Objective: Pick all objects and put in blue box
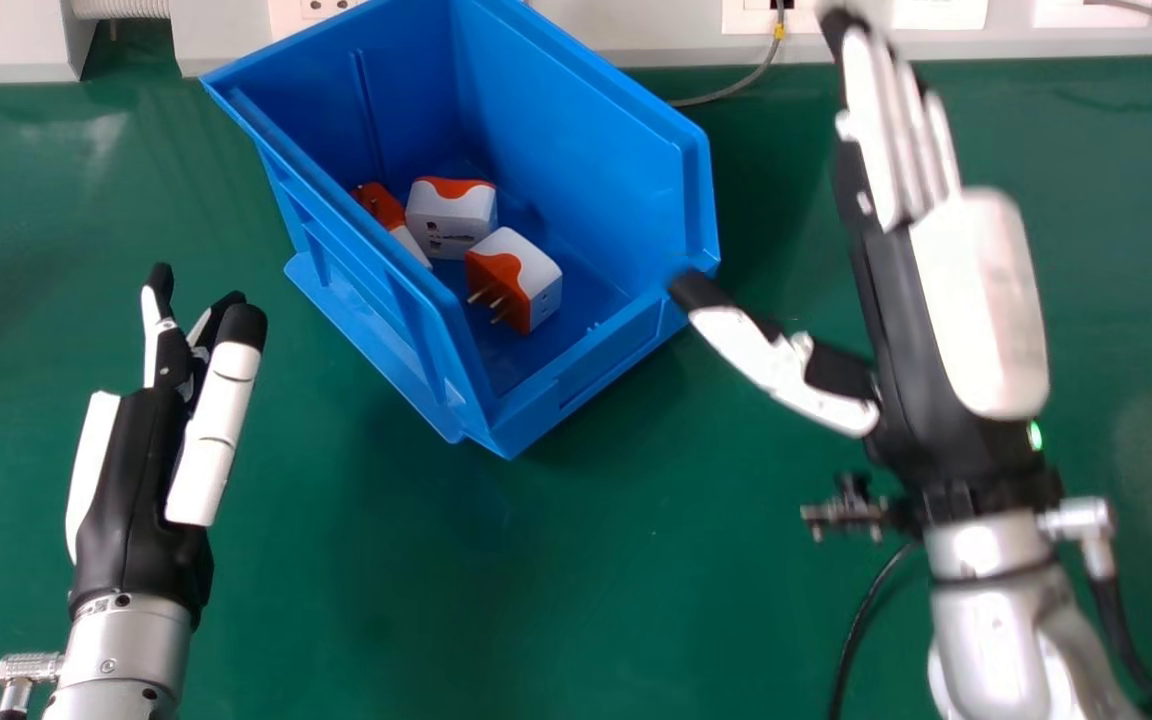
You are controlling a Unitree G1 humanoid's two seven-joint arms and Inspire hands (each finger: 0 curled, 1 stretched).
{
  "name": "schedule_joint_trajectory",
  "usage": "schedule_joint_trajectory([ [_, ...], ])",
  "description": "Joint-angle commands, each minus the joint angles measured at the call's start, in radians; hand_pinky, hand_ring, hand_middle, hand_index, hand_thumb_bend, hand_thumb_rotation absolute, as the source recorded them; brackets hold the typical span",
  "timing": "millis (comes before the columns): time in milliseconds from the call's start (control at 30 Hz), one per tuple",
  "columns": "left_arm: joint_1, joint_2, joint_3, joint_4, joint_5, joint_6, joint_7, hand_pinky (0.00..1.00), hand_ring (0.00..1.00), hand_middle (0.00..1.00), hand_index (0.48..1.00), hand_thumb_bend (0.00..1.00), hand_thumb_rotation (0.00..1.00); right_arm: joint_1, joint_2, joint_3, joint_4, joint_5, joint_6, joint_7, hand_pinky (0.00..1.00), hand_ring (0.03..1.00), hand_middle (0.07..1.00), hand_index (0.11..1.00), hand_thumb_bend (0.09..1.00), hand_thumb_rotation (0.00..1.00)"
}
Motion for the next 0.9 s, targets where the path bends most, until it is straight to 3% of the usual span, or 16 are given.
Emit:
schedule_joint_trajectory([
  [0,-0.012,0.017,0.01,0.005,-0.005,-0.033,-0.004,0.92,0.95,0.95,0.977,0.72,0.92,0.041,0.014,-0.066,-0.021,0.117,-0.021,0.038,1.0,1.0,1.0,1.0,0.323,0.77],
  [100,-0.013,0.023,0.012,0.016,-0.006,-0.042,-0.007,0.92,0.96,0.95,0.977,0.72,0.92,0.07,0.035,-0.109,0.003,0.239,-0.031,0.104,1.0,1.0,1.0,1.0,0.311,0.84],
  [200,-0.009,0.031,0.015,0.016,-0.007,-0.045,-0.012,0.92,0.96,0.95,0.978,0.73,0.92,0.085,0.068,-0.145,0.028,0.419,-0.016,0.219,0.99,1.0,1.0,1.0,0.343,0.92],
  [367,-0.004,0.041,0.02,0.022,-0.008,-0.049,-0.018,0.93,0.96,0.95,0.978,0.75,0.92,0.098,0.101,-0.206,0.015,0.723,0.065,0.449,1.0,1.0,1.0,1.0,0.402,0.97],
  [467,-0.003,0.047,0.024,0.032,-0.009,-0.053,-0.021,0.94,0.96,0.95,0.978,0.75,0.92,0.108,0.113,-0.235,-0.013,0.834,0.128,0.534,1.0,1.0,1.0,1.0,0.429,0.99],
  [567,0.003,0.049,0.027,0.028,-0.013,-0.052,-0.024,0.94,0.96,0.95,0.977,0.76,0.92,0.118,0.116,-0.253,-0.03,0.861,0.157,0.575,1.0,1.0,1.0,1.0,0.445,0.99],
  [867,0.017,0.052,0.031,0.029,-0.012,-0.063,-0.033,0.93,0.96,0.95,0.975,0.76,0.91,0.145,0.108,-0.286,-0.053,0.762,0.15,0.581,1.0,1.0,1.0,1.0,0.461,1.0],
])
